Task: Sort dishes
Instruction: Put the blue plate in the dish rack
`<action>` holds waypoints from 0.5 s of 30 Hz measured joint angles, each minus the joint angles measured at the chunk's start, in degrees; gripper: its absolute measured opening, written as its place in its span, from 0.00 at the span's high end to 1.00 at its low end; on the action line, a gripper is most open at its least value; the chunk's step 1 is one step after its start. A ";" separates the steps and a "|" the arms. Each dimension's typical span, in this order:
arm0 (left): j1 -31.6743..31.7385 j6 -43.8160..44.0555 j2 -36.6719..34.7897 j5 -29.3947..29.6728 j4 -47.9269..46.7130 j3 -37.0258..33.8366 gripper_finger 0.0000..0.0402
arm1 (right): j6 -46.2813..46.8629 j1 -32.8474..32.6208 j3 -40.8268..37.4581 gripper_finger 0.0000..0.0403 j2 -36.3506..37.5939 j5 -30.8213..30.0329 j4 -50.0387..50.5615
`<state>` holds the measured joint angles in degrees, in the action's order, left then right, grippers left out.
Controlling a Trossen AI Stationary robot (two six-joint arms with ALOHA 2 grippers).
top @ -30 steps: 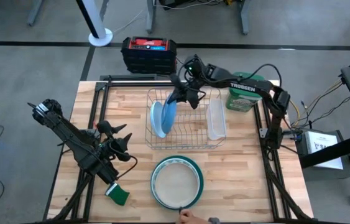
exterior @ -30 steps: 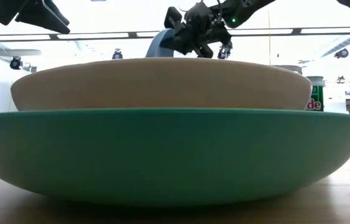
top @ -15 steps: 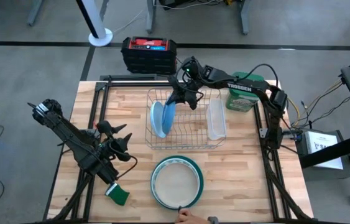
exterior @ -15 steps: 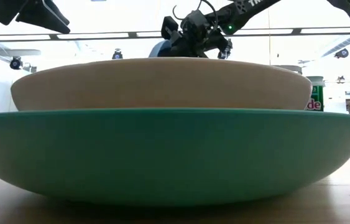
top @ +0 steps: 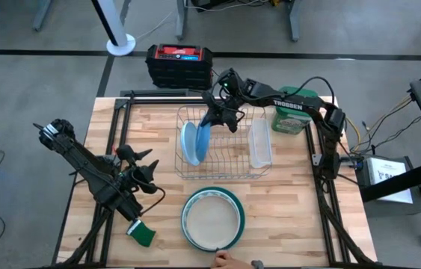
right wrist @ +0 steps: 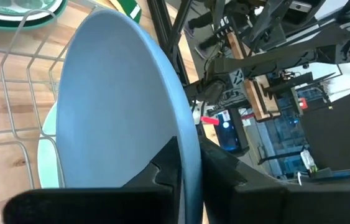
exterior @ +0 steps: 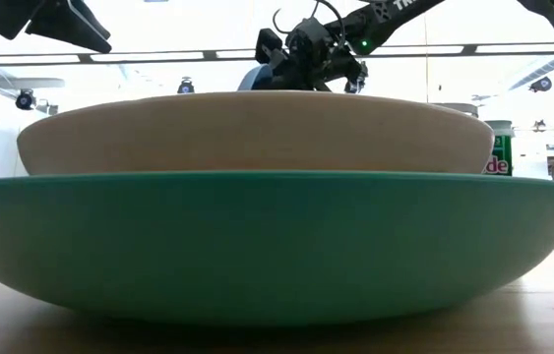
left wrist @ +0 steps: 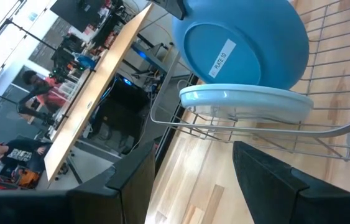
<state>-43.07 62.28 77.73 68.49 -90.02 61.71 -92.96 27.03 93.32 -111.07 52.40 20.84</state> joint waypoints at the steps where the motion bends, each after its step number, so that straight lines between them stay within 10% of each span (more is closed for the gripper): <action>1: 0.00 0.00 0.00 0.00 0.01 0.00 0.49 | 0.00 0.00 0.00 0.89 0.00 -0.03 0.01; 15: 0.00 0.00 0.00 0.00 0.02 0.00 0.49 | 1.54 0.00 -0.02 0.82 -0.02 -0.02 0.12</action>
<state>-43.07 62.28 77.73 68.49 -90.00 61.71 -91.42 27.03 93.30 -111.09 52.38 20.96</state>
